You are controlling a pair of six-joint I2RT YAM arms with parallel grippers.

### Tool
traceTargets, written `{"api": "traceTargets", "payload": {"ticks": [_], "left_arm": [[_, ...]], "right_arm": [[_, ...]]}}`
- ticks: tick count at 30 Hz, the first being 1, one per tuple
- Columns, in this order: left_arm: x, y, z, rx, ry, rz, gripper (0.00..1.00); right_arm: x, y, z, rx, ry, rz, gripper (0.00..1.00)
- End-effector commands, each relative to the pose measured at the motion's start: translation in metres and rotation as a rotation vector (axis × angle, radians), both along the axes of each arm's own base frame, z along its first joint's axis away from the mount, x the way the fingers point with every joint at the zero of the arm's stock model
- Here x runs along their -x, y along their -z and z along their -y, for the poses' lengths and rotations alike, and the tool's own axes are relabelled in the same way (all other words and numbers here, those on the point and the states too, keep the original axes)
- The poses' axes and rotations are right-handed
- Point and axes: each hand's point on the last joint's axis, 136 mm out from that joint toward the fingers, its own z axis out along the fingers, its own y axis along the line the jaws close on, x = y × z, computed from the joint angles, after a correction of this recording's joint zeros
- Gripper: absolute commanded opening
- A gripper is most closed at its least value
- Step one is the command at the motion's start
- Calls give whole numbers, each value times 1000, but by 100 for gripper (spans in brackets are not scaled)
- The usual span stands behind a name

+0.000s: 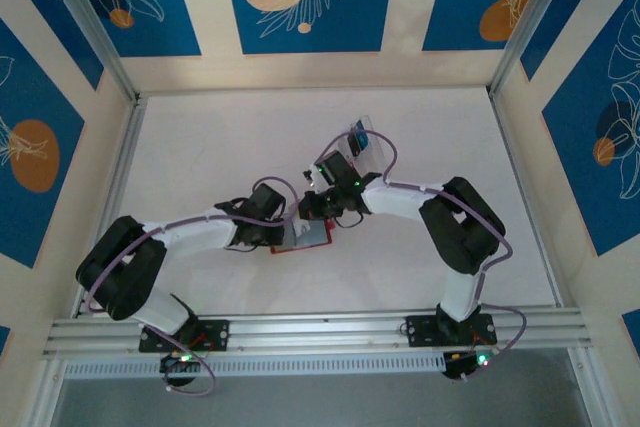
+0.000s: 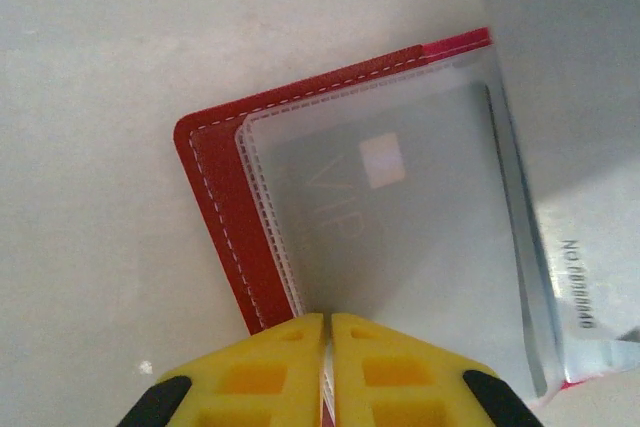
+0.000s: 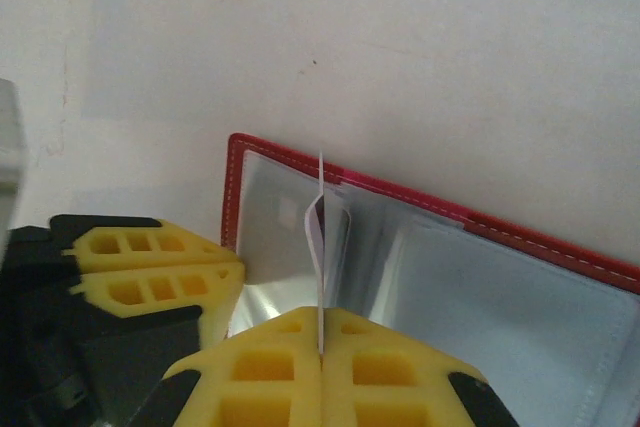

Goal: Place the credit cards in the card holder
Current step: Insert the credit card into the card slot.

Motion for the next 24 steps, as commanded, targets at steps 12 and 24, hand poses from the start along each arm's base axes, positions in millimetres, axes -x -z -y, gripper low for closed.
{"api": "traceTargets", "payload": {"ticks": [12, 24], "left_arm": [[9, 11, -15, -61, -14, -48, 10], [10, 11, -15, -61, -13, -52, 9]], "right_arm": [[5, 18, -2, -67, 97, 8, 0], [8, 27, 13, -15, 147, 62, 0]]}}
